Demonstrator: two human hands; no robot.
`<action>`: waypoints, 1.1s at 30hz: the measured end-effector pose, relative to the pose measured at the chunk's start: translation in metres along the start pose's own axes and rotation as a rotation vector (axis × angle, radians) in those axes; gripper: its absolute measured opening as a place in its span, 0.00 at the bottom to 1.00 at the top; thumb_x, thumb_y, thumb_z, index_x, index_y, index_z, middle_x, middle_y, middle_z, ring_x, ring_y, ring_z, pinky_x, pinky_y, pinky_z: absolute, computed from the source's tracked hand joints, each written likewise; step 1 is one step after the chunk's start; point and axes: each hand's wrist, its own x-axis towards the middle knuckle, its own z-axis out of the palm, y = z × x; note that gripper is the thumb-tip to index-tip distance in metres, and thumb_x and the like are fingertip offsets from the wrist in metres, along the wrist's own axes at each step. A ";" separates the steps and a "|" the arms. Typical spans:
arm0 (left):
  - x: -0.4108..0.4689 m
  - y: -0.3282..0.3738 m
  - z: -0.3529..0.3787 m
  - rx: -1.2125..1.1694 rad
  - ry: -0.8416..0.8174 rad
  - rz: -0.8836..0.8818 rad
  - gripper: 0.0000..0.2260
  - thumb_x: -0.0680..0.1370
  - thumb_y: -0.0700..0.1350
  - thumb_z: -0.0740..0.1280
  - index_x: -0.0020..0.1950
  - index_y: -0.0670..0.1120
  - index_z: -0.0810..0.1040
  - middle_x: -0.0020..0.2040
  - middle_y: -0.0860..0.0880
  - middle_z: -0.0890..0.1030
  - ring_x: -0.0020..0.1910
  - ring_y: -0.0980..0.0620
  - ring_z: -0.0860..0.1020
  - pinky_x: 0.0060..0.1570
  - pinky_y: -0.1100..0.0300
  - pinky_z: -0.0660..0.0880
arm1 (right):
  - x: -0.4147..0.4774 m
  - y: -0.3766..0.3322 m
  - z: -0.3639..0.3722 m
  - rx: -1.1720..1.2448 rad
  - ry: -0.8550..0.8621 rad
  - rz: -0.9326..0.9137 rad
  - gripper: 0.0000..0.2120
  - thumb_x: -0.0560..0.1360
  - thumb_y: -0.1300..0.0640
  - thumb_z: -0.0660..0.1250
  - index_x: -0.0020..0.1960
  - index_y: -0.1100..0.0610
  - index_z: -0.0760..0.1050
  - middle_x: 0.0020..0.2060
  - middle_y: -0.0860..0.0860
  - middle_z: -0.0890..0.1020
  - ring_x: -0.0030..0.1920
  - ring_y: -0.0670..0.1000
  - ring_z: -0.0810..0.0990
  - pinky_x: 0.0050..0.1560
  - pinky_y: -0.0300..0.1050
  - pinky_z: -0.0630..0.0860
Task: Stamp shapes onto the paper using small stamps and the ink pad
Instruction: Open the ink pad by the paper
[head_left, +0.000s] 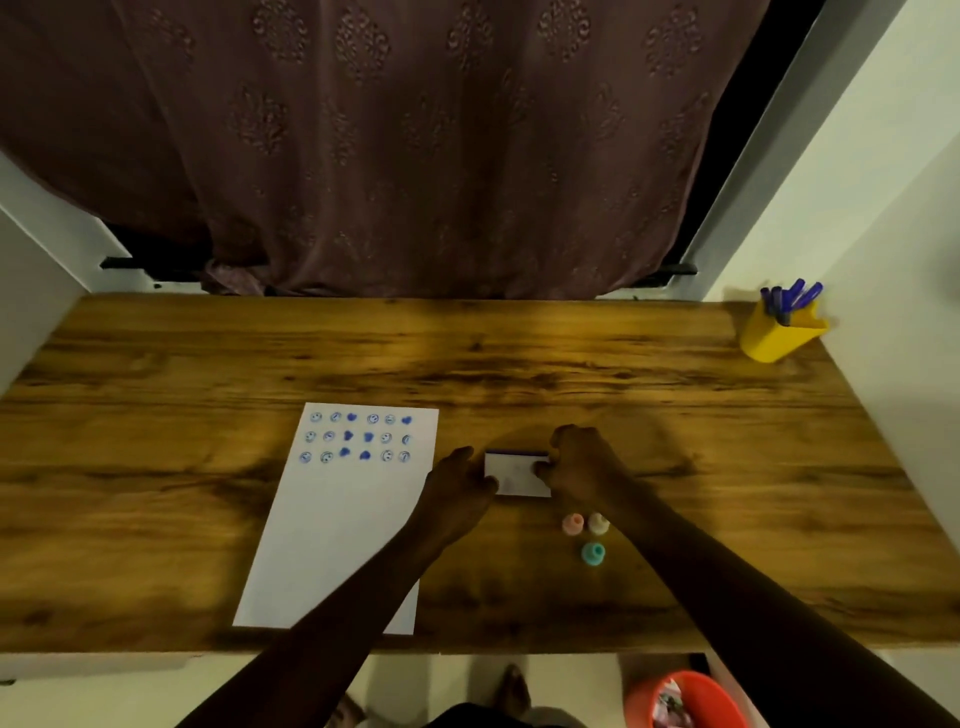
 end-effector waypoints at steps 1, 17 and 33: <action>0.001 0.001 0.001 -0.016 0.004 -0.014 0.28 0.82 0.49 0.65 0.81 0.43 0.63 0.79 0.42 0.70 0.76 0.41 0.70 0.75 0.45 0.69 | 0.001 0.000 0.002 0.002 -0.011 0.000 0.25 0.75 0.46 0.73 0.64 0.60 0.75 0.58 0.56 0.81 0.55 0.55 0.81 0.47 0.46 0.80; -0.008 -0.008 -0.001 -0.330 0.027 0.003 0.24 0.78 0.42 0.71 0.74 0.47 0.71 0.69 0.45 0.79 0.68 0.43 0.78 0.60 0.58 0.80 | -0.005 -0.022 0.005 0.092 0.019 0.023 0.19 0.72 0.54 0.76 0.59 0.60 0.78 0.54 0.57 0.83 0.52 0.56 0.82 0.47 0.48 0.80; -0.081 -0.135 -0.161 -0.382 0.292 -0.009 0.24 0.79 0.37 0.69 0.75 0.45 0.72 0.68 0.44 0.81 0.59 0.48 0.81 0.43 0.68 0.79 | -0.049 -0.219 0.074 0.263 0.005 -0.146 0.24 0.74 0.57 0.77 0.67 0.60 0.77 0.62 0.57 0.83 0.59 0.57 0.83 0.58 0.48 0.81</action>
